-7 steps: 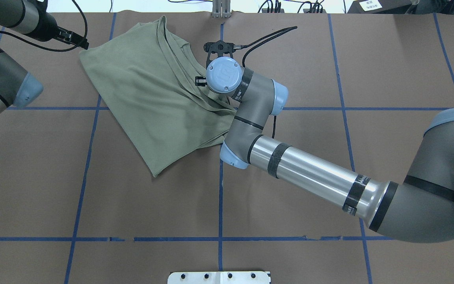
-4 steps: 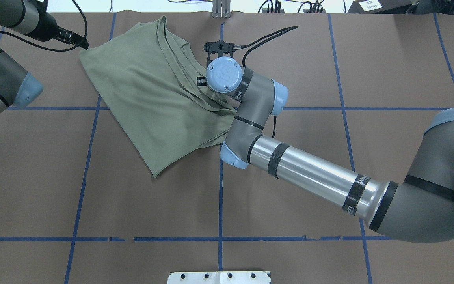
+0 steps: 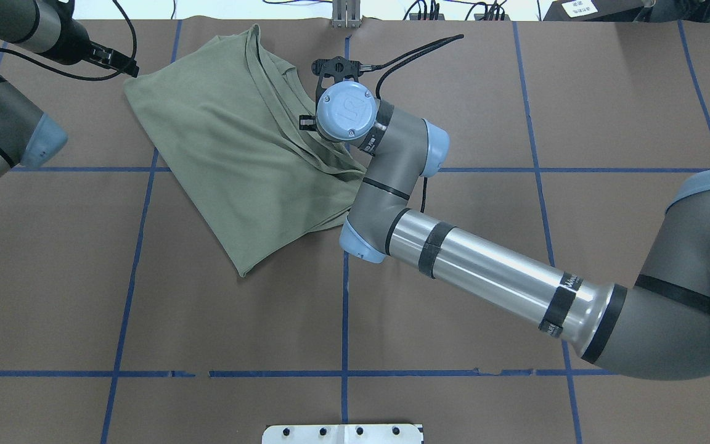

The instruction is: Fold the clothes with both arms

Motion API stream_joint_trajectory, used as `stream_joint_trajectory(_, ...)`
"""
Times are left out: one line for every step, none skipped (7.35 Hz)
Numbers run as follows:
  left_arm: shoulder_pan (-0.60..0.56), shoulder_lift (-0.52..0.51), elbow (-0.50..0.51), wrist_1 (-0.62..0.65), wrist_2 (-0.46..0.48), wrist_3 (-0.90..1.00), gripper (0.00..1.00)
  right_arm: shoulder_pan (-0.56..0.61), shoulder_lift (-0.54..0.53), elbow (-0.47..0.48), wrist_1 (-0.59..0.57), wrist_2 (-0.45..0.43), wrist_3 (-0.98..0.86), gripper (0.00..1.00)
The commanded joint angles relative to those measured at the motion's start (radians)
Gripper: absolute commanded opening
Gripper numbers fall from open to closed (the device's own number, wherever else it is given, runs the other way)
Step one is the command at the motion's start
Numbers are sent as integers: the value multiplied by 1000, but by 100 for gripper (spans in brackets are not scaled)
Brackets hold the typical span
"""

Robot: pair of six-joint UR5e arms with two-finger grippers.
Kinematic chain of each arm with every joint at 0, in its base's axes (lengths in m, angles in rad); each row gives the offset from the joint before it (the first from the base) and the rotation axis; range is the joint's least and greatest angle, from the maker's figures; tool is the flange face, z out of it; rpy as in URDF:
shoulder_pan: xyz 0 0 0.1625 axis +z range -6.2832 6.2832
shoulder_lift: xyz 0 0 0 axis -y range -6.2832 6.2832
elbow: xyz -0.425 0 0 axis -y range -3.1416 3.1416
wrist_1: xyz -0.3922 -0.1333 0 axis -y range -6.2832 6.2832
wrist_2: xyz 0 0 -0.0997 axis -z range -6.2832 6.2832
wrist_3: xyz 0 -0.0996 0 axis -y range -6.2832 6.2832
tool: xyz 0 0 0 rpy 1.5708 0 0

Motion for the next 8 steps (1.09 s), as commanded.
stream_joint_trajectory(0, 0, 0, 0, 0, 0, 100, -34, -183, 351, -190, 11, 6, 0)
stream_joint_trajectory(0, 0, 0, 0, 0, 0, 100, -61, -263, 485, -245, 6, 12, 0)
stream_joint_trajectory(0, 0, 0, 0, 0, 0, 100, -97, -344, 613, -294, -12, 30, 0)
stream_joint_trajectory(0, 0, 0, 0, 0, 0, 100, -135, -418, 742, -360, -44, 47, 0)
stream_joint_trajectory(0, 0, 0, 0, 0, 0, 100, -181, -496, 876, -434, -85, 47, 0)
stream_joint_trajectory(0, 0, 0, 0, 0, 0, 100, -222, -607, 1002, -468, -128, 50, 0)
stream_joint_trajectory(0, 0, 0, 0, 0, 0, 100, -233, -662, 1023, -468, -145, 50, 0)
stream_joint_trajectory(0, 0, -2, 0, -2, 0, 100, -240, -679, 1012, -468, -155, 49, 0)
